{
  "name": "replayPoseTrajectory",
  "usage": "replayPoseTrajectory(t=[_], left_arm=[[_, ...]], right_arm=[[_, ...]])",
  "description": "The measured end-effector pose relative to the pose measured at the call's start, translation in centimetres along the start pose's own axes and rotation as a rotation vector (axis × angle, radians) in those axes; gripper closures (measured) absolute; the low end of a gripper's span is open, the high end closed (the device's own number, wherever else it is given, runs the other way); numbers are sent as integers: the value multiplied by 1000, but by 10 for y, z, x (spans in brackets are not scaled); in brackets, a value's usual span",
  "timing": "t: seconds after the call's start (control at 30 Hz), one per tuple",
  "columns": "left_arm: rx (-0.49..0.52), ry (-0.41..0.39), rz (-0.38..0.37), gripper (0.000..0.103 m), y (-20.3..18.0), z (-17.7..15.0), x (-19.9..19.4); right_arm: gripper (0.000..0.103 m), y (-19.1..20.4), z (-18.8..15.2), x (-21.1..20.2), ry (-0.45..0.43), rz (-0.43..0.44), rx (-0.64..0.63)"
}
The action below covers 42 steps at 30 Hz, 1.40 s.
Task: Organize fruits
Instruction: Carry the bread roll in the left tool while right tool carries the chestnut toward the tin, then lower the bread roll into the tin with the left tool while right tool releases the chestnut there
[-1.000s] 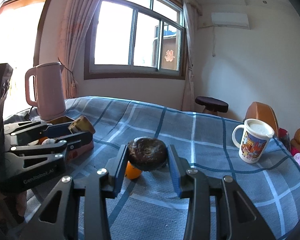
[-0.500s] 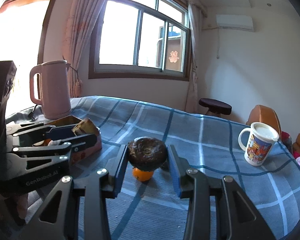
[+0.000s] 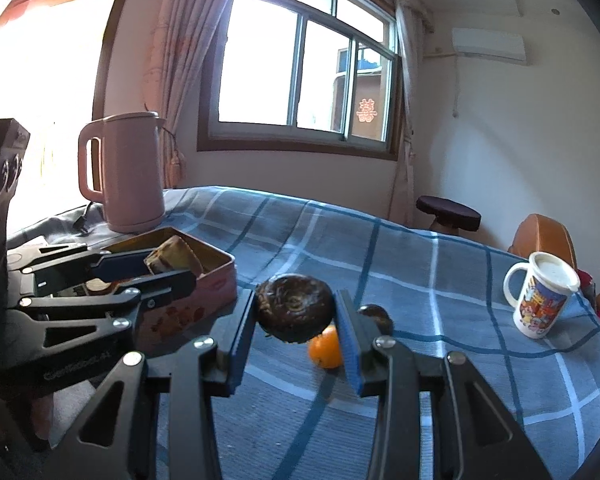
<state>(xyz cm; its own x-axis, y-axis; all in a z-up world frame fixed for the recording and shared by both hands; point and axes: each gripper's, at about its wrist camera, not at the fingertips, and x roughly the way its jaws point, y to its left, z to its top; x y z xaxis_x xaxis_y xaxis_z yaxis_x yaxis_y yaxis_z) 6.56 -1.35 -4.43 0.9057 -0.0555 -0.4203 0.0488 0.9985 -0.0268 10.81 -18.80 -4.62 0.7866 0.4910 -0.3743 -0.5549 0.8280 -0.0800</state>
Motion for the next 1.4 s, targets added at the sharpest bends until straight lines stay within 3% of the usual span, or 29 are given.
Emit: replayPoseTrajectory(t=[1.4], left_arm=[[-81,37,136,68,88,-14,-25]], right_arm=[[61,88,19,33,30,157,-105]])
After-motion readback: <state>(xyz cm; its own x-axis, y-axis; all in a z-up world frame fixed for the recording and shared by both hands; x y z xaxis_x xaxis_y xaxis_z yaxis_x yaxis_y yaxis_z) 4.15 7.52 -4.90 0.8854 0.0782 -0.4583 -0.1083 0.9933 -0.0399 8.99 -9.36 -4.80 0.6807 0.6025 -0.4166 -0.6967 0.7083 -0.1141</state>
